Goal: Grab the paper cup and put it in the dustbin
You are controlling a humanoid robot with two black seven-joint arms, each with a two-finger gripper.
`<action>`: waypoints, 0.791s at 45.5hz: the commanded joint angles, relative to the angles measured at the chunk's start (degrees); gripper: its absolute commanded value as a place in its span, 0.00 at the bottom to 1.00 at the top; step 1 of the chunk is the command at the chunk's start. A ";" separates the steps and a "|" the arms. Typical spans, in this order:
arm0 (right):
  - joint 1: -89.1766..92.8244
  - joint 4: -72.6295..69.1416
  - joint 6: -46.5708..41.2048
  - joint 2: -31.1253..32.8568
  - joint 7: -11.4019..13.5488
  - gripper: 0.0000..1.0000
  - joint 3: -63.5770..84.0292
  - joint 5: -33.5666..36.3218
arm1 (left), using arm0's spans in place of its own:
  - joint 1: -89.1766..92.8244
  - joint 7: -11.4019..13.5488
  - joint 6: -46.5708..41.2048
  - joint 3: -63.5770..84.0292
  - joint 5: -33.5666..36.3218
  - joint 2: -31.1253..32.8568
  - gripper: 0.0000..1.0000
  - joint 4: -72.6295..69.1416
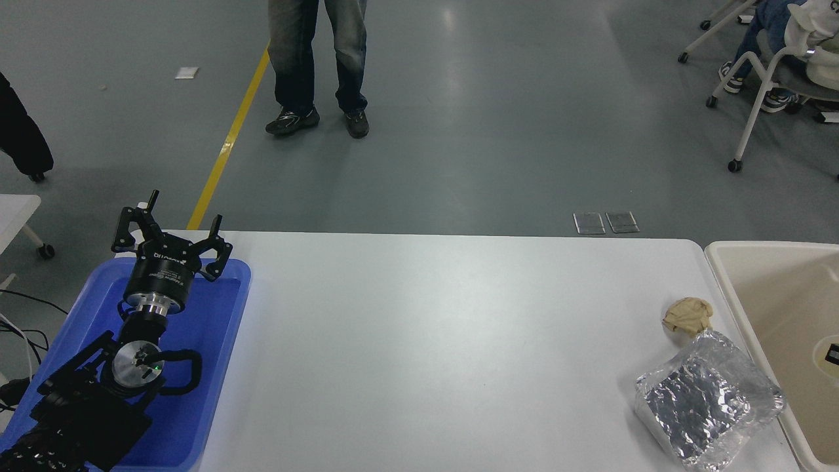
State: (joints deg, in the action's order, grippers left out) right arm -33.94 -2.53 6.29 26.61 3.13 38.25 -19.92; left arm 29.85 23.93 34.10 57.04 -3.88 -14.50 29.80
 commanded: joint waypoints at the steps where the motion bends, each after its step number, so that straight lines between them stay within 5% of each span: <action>1: -1.92 -1.07 0.74 -0.25 -0.14 1.00 -0.20 0.32 | 0.03 -0.02 0.00 0.00 0.01 0.00 1.00 0.00; 24: -46.02 -34.46 -1.72 9.77 -0.14 1.00 16.67 0.24 | 0.03 0.06 0.00 0.00 0.01 0.00 1.00 0.00; 36: -64.14 -47.20 -16.48 9.07 -0.14 1.00 21.07 0.15 | 0.03 -0.02 0.00 0.00 -0.08 0.00 1.00 0.00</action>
State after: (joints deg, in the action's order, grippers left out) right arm -80.88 -37.09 0.11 34.90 2.99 54.60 -19.75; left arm 29.88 23.94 34.10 57.04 -3.93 -14.51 29.81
